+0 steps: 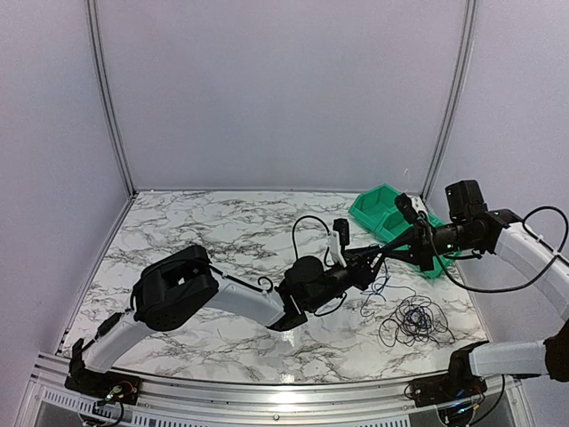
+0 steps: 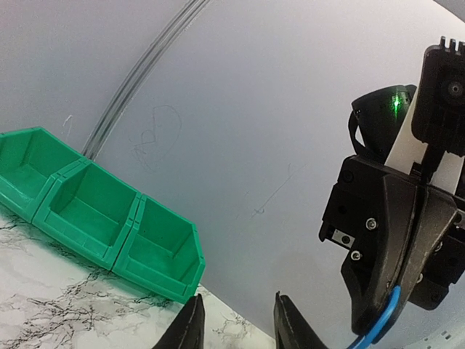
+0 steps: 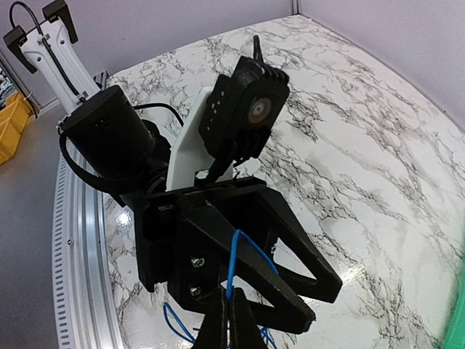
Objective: Untangle the cables
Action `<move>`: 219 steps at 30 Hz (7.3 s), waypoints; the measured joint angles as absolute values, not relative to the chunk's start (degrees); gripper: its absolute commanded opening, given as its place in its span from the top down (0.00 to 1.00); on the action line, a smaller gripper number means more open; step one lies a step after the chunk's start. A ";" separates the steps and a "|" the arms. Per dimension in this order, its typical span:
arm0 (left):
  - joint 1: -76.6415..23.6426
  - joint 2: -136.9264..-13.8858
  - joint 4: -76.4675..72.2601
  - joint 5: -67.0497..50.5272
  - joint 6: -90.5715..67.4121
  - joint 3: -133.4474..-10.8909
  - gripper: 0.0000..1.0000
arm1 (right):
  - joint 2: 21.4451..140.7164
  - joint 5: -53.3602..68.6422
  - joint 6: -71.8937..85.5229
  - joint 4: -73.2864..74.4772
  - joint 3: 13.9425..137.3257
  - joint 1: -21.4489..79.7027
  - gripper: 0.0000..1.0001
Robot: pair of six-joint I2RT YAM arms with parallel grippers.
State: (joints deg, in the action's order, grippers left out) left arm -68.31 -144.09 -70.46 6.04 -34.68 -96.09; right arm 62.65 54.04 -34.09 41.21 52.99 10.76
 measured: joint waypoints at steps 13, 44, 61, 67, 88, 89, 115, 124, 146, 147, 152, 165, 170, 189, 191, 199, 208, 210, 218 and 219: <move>-67.75 -147.81 -59.42 15.42 -44.21 -100.51 0.83 | 62.22 60.51 -36.38 50.94 73.41 10.76 1.00; -65.08 -142.89 -58.87 16.10 -47.11 -81.95 0.74 | 68.34 61.95 -22.94 40.42 103.35 6.81 1.00; -68.93 -103.77 -67.48 9.45 -19.62 -49.39 0.36 | 72.88 48.07 -13.61 21.76 66.65 14.41 1.00; -69.84 -98.32 -64.05 4.54 -14.28 -45.84 0.33 | 76.64 45.84 -14.04 19.92 66.24 21.54 1.00; -69.67 -100.53 -56.58 21.37 -17.93 -49.54 0.61 | 80.38 40.75 -15.25 19.75 66.41 32.67 1.00; -69.58 -100.79 -56.14 22.17 -18.35 -49.93 0.62 | 80.38 40.77 -15.25 19.75 66.41 32.80 1.00; -60.07 -109.12 -47.70 42.48 -39.09 -46.24 0.59 | 76.79 51.90 -19.11 27.83 83.09 29.98 1.00; -60.51 -108.73 -47.66 38.02 -39.38 -43.97 0.33 | 79.02 47.07 -18.17 26.09 86.83 24.25 1.00; -63.18 -77.12 -21.06 17.96 -16.08 -52.75 0.01 | 88.64 28.91 -15.64 17.21 91.48 11.73 1.00; -63.18 -76.14 -20.01 17.85 -13.65 -53.39 0.01 | 88.90 28.71 -15.64 16.97 91.79 11.31 1.00; -63.18 -76.25 -17.04 18.98 -4.60 -56.40 0.01 | 93.14 25.50 -14.33 16.29 96.49 8.88 1.00; -62.67 -87.26 -8.25 40.69 -1.17 -57.56 0.01 | 105.36 18.76 -12.97 15.86 105.32 4.73 1.00; -62.70 -84.77 -8.88 40.21 0.69 -56.14 0.01 | 109.34 15.97 -13.06 15.92 106.48 3.57 1.00; -62.70 -84.12 -9.04 39.07 1.61 -56.07 0.01 | 118.83 12.49 -12.25 17.30 107.13 0.51 1.00; -62.70 -83.94 -9.02 39.00 1.63 -56.07 0.01 | 120.79 12.25 -12.27 18.06 107.11 0.51 1.00; -62.74 -82.98 -9.02 39.03 2.02 -56.07 0.01 | 123.61 8.51 -11.55 20.01 107.07 0.51 1.00; -62.74 -82.96 -9.02 39.03 2.61 -56.07 0.01 | 127.66 7.20 -10.46 21.12 107.96 0.54 1.00; -62.74 -82.98 -8.99 39.03 2.66 -56.07 0.01 | 128.75 7.16 -9.98 21.65 107.96 0.54 0.90; -62.74 -82.98 -8.58 38.96 2.61 -56.07 0.01 | 129.01 7.42 -8.23 22.81 107.87 0.73 0.68; -62.74 -82.98 -8.54 38.85 2.61 -56.07 0.01 | 128.55 7.44 -8.01 22.85 107.72 0.73 0.67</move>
State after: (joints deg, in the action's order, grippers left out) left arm -62.74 -82.98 -8.54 38.85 2.61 -56.07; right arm 128.55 7.44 -8.01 22.85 107.72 0.73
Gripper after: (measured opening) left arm 0.989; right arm 0.298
